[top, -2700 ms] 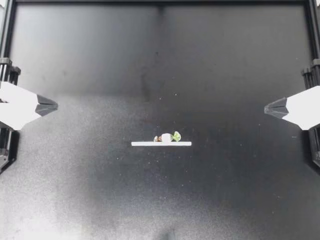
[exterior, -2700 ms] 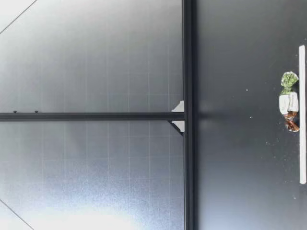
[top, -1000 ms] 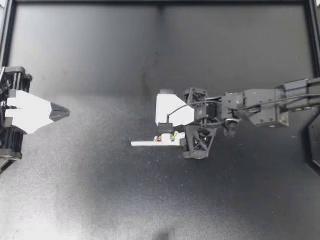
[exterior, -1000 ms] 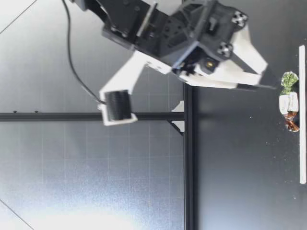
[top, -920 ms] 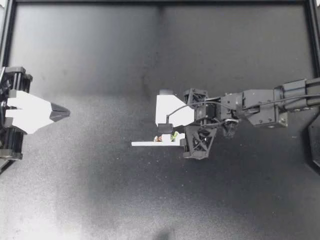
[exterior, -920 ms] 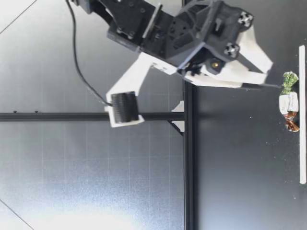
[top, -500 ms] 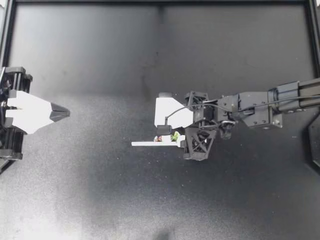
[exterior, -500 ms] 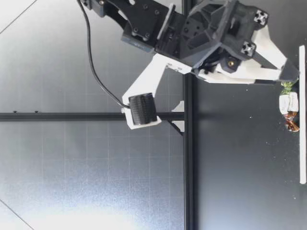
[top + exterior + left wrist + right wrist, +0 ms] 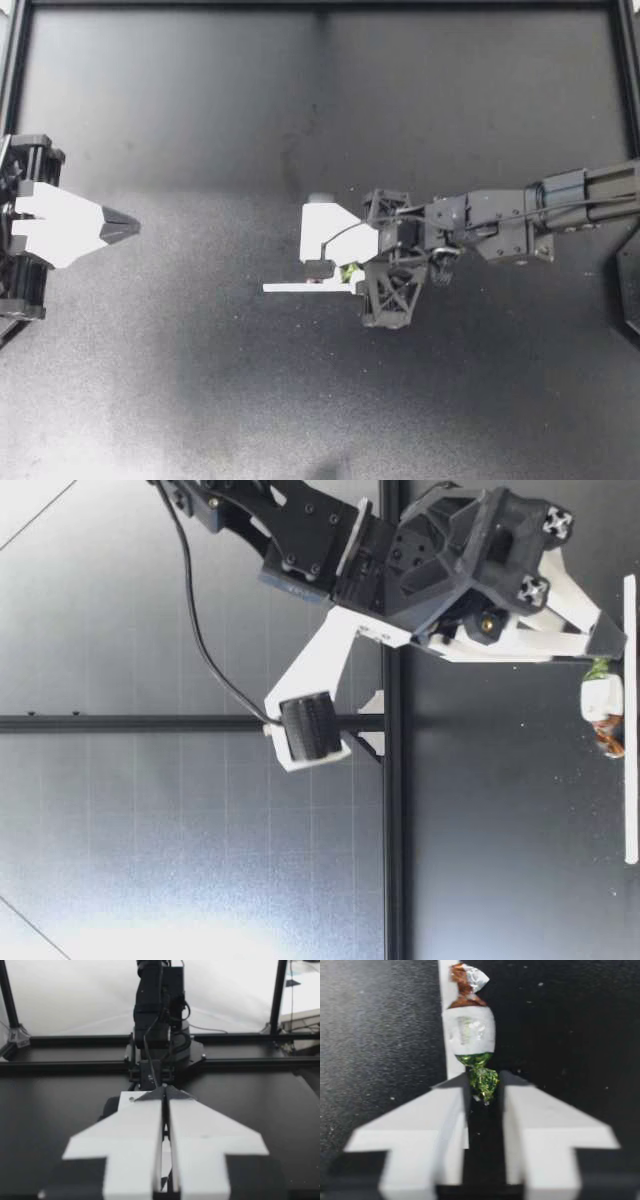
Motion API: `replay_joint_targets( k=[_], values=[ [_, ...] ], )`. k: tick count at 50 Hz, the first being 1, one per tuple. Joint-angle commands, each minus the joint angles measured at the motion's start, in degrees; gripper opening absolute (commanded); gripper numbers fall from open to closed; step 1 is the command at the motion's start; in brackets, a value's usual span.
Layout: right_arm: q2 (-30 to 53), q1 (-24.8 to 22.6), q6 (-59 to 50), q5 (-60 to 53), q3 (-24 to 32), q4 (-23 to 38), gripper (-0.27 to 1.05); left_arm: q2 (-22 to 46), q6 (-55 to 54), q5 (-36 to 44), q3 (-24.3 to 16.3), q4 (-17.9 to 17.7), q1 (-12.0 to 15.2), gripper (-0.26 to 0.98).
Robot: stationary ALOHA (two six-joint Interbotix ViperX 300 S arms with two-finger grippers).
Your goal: Pick up the candy and unwrap it.
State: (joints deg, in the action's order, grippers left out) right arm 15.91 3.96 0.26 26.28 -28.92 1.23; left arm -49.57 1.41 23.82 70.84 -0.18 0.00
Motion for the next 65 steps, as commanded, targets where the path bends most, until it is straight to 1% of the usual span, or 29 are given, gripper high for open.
replay_joint_targets(
  k=[1,6,11,17,25,29,32,38,41,47,50,53,55,65],
  values=[
    [-0.3,-0.4,0.1,1.8,0.7,-0.4,-0.02,0.3,0.0,0.4,-0.4,0.0,-0.2,-0.15],
    [-0.9,-0.4,-0.1,2.8,1.0,-0.5,-0.14,0.7,0.1,0.4,0.2,0.0,-0.2,-0.15],
    [-3.0,-0.4,-0.1,3.1,1.1,-0.5,-0.20,1.6,0.0,0.4,0.4,0.0,-0.2,-0.15],
    [-6.6,-0.4,-0.1,3.1,1.1,-0.5,-0.20,3.8,-0.4,0.5,-0.4,-0.2,-0.1,-0.15],
    [-13.1,-0.4,0.4,3.3,0.7,-0.3,-0.20,8.3,-0.3,0.9,-2.0,-0.4,-0.1,-0.13],
    [-16.3,-0.5,0.9,3.3,0.4,0.7,-0.20,10.5,-0.4,1.3,-3.0,-0.4,-0.1,-0.11],
    [-18.6,-1.1,1.7,3.3,-0.1,2.8,-0.20,12.0,-0.4,1.9,-3.7,-0.4,-0.1,-0.08],
    [-22.3,-3.1,3.4,3.0,-1.3,9.4,-0.20,14.8,-0.5,4.1,-5.2,-0.8,-0.2,0.03],
    [-23.7,-3.5,2.8,2.9,-1.1,11.5,-0.20,16.1,-0.6,5.4,-5.8,-1.2,-0.1,0.11],
    [-25.4,-3.8,2.2,2.9,-0.8,13.8,-0.20,19.1,-1.2,8.0,-7.1,-2.3,-0.2,0.31],
    [-26.1,-4.0,2.0,2.9,-0.7,15.3,-0.20,21.2,-1.8,9.9,-8.2,-3.7,-0.2,0.44],
    [-26.6,-4.0,1.8,3.0,-0.4,16.3,-0.20,23.4,-2.7,11.7,-9.1,-5.0,-0.2,0.52],
    [-26.8,-4.0,1.8,2.9,-0.3,16.9,-0.20,25.0,-3.6,12.6,-9.7,-5.4,-0.2,0.54],
    [-27.1,-4.0,1.8,3.0,1.0,19.1,-0.20,31.2,-8.4,15.6,-12.8,-5.5,-0.2,0.54]
  ],
)
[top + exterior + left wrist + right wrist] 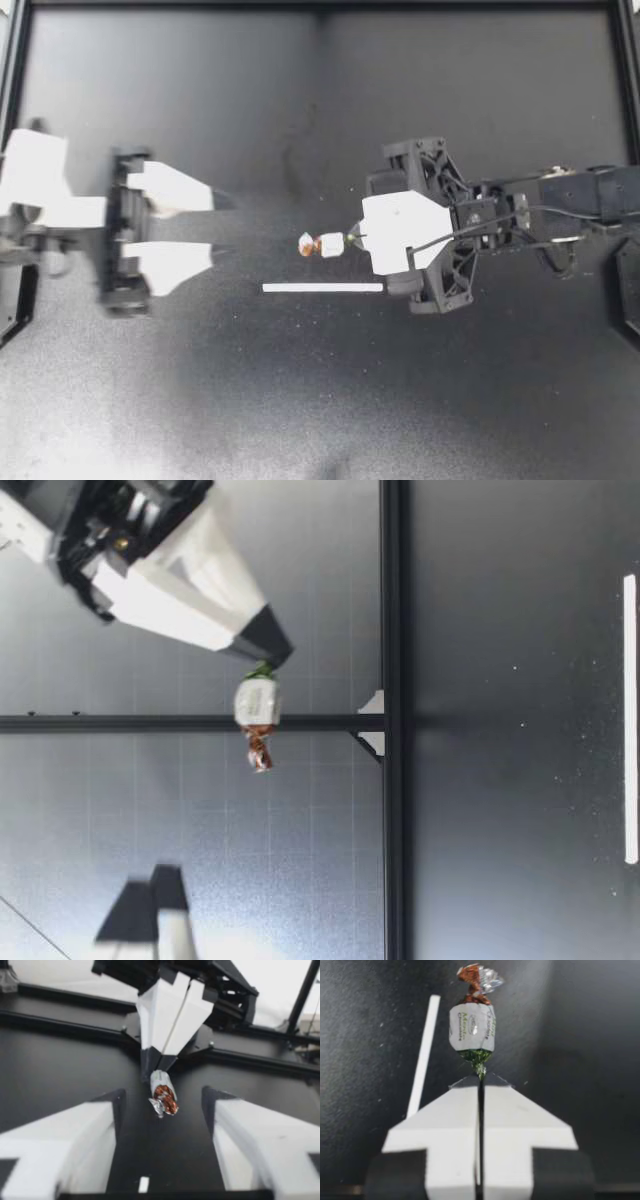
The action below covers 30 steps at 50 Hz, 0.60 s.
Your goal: Pick up the candy and unwrap it.
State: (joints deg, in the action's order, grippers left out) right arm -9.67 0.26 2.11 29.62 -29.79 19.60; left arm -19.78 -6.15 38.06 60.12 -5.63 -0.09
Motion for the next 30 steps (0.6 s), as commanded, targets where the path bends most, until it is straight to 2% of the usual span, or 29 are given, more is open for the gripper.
replay_joint_targets(
  k=[1,13,30],
  values=[
    [-1.6,-0.4,-0.1,-0.4,1.9,0.9,-0.20,1.8,-1.2,1.7,-2.3,-0.1,0.0,0.54],
    [-2.0,-0.3,-0.1,-0.5,2.6,4.4,-0.20,4.3,-5.5,2.8,-4.0,-0.2,-0.1,0.54],
    [-1.8,-0.4,-0.1,-0.7,4.0,7.4,-0.20,6.2,-6.1,2.8,-5.0,-0.2,0.0,0.54]
  ],
)
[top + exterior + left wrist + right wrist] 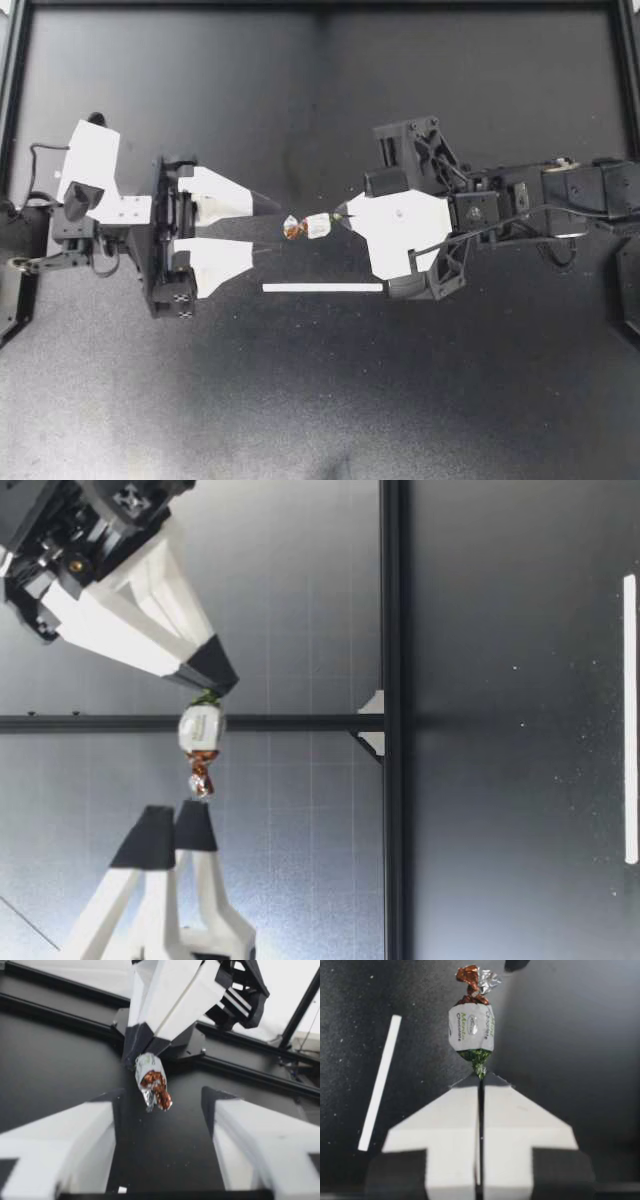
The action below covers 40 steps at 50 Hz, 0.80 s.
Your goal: Pick up the candy and unwrap it.
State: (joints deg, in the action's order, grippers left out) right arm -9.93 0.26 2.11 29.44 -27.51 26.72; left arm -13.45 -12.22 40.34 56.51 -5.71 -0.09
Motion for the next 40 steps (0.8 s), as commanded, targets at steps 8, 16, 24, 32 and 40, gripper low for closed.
replay_joint_targets(
  k=[8,16,24,32,40],
  values=[
    [-1.2,-0.4,-0.1,-0.5,1.7,0.3,-0.20,0.7,0.1,0.5,-2.5,-0.1,-0.1,0.54],
    [-1.1,-0.4,-0.2,-0.5,1.7,0.3,-0.20,2.0,0.1,0.4,-3.0,-0.2,-0.1,0.51],
    [-1.1,-0.3,-0.4,-0.5,1.6,0.3,-0.20,2.5,0.3,0.5,-3.3,-0.3,-0.1,0.31],
    [-1.1,-0.4,-1.8,-0.3,1.1,0.3,-0.20,2.0,1.6,1.2,-2.9,-0.4,-0.1,-0.01],
    [-1.2,-0.4,-2.7,-0.3,0.4,0.3,-0.20,1.9,2.7,1.4,-2.4,-0.4,-0.1,-0.15]
  ],
)
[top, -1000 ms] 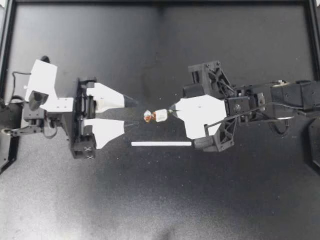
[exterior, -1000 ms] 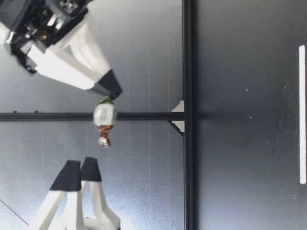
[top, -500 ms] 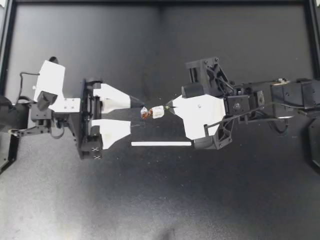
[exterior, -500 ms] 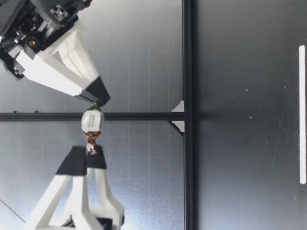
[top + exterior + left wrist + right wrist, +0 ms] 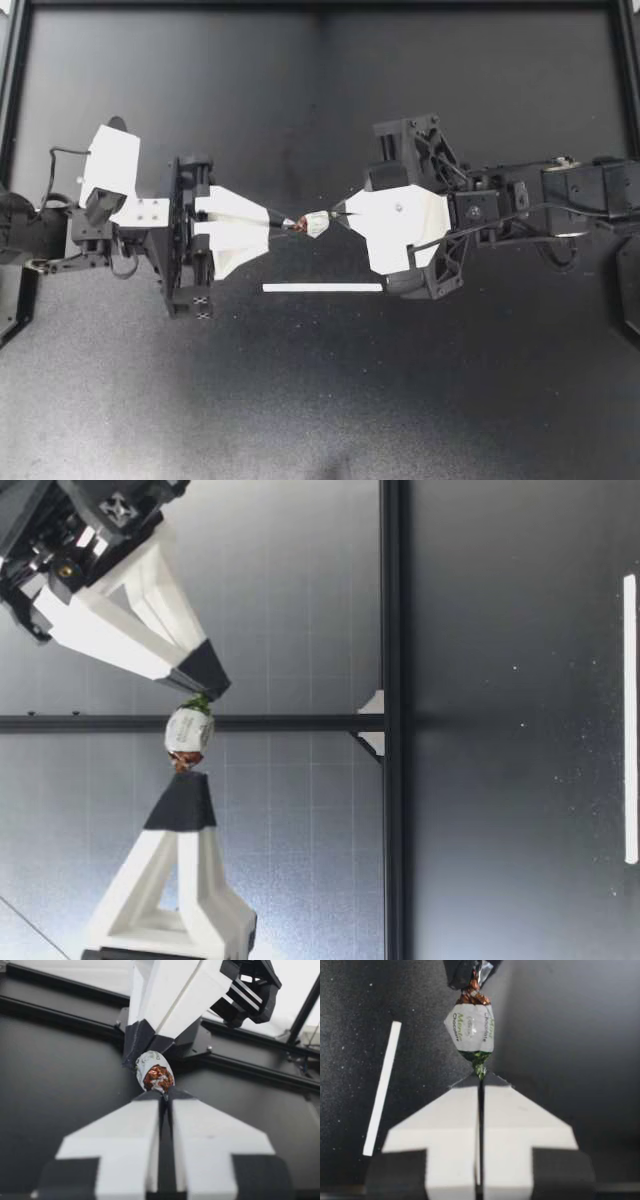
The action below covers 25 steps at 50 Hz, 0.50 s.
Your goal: Pick up the candy and unwrap it.
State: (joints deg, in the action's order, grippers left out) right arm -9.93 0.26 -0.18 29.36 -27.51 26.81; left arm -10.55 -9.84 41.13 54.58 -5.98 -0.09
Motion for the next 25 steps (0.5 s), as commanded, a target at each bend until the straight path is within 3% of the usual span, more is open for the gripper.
replay_joint_targets(
  k=[1,25],
  values=[
    [-1.2,-0.4,-0.5,-0.2,0.4,0.2,-0.20,-1.0,0.5,0.6,-0.4,-0.1,-0.1,-0.16],
    [-4.1,-0.4,-4.6,-2.2,-3.8,0.2,-0.20,-1.3,1.0,0.1,0.2,-0.1,-0.1,-0.16]
  ],
)
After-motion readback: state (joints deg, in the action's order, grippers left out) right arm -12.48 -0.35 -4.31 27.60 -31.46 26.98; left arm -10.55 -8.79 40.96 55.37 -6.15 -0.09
